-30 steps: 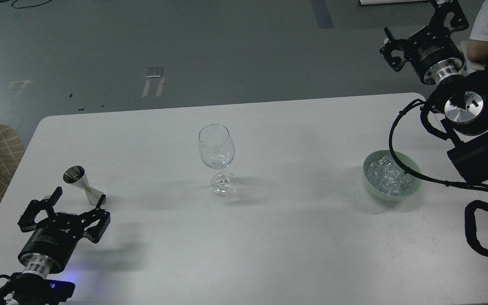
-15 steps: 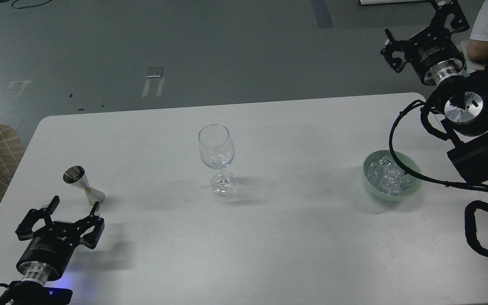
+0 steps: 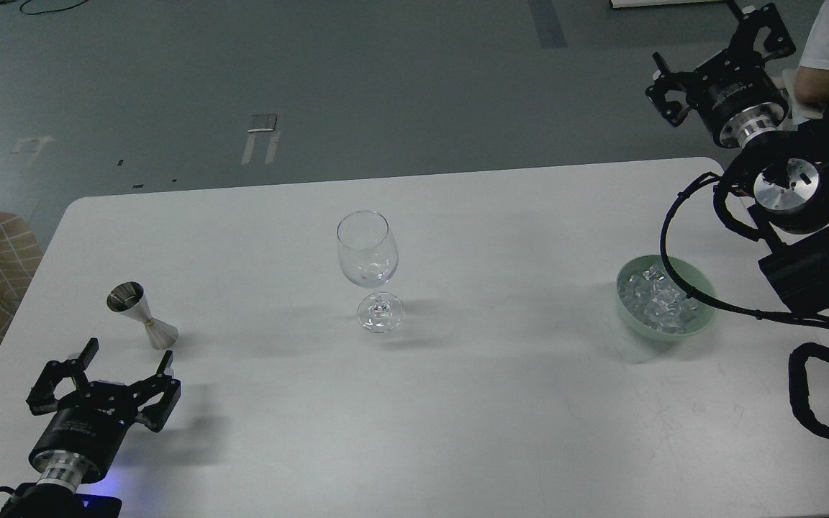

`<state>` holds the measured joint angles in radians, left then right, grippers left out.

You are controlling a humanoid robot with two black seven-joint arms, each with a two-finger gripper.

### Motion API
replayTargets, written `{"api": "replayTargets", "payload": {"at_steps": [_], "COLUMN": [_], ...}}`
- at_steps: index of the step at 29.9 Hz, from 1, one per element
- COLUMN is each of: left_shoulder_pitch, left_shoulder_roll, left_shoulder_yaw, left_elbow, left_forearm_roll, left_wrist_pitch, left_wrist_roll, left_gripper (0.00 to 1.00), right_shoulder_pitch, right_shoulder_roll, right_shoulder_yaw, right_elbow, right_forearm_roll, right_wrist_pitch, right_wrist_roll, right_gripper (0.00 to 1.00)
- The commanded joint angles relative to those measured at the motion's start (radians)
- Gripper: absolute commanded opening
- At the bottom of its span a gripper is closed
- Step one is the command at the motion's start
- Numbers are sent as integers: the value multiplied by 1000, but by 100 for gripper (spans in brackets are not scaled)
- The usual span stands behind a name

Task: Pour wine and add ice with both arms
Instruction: 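Open the left gripper and position it around the jigger, then close the left gripper on the jigger's body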

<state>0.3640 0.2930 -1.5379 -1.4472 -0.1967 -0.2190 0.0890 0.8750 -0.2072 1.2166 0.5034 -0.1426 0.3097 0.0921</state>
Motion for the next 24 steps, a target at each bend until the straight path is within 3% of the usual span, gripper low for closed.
{"api": "replayTargets", "payload": {"at_steps": [1, 8, 14, 24], "left_shoulder_pitch": [-5, -7, -2, -5], "left_shoulder_roll": [-2, 5, -2, -2], "left_shoulder_yaw": [2, -1, -10, -8], "left_elbow": [-1, -1, -1, -1], "left_forearm_roll": [17, 88, 83, 85], "left_wrist_pitch": [1, -19, -97, -97], "left_wrist_roll": [0, 17, 38, 40], "left_gripper": [98, 98, 98, 97], "right_shoulder_pitch": [5, 5, 5, -1], "right_shoulder_roll": [-1, -1, -4, -9], "right_shoulder_yaw": [3, 20, 20, 14], "right_elbow": [0, 6, 26, 57], "right_forearm_roll": [1, 3, 3, 3], "right_wrist_pitch": [-21, -73, -64, -63], "right_wrist_roll": [-2, -2, -12, -17], "right_gripper": [100, 100, 100, 100]}}
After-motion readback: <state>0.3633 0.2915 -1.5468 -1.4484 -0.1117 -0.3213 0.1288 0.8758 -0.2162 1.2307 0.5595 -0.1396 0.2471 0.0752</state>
